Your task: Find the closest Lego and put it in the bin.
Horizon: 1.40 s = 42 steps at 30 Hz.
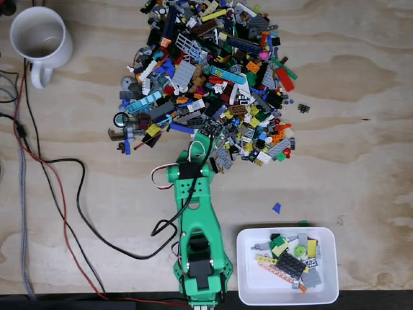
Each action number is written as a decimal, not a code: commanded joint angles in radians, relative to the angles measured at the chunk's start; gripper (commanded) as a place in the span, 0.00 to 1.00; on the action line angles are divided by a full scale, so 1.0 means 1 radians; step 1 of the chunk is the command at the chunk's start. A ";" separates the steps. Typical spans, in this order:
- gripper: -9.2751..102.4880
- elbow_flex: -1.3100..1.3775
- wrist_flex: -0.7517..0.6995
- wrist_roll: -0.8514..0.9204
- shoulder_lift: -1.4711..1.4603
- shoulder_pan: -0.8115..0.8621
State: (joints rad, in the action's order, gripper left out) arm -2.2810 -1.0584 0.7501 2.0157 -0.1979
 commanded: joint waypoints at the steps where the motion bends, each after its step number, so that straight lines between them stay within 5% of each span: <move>1: 0.16 0.038 0.083 -0.106 -0.041 -0.060; 11: 0.17 0.069 0.236 -0.224 -0.218 -0.075; 31: 0.10 0.094 0.244 -0.235 -0.275 -0.107; 42: 0.10 0.370 -0.061 -0.095 -0.207 0.104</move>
State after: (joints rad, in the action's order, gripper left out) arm -2.0525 -1.0201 0.5921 1.7303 -0.2086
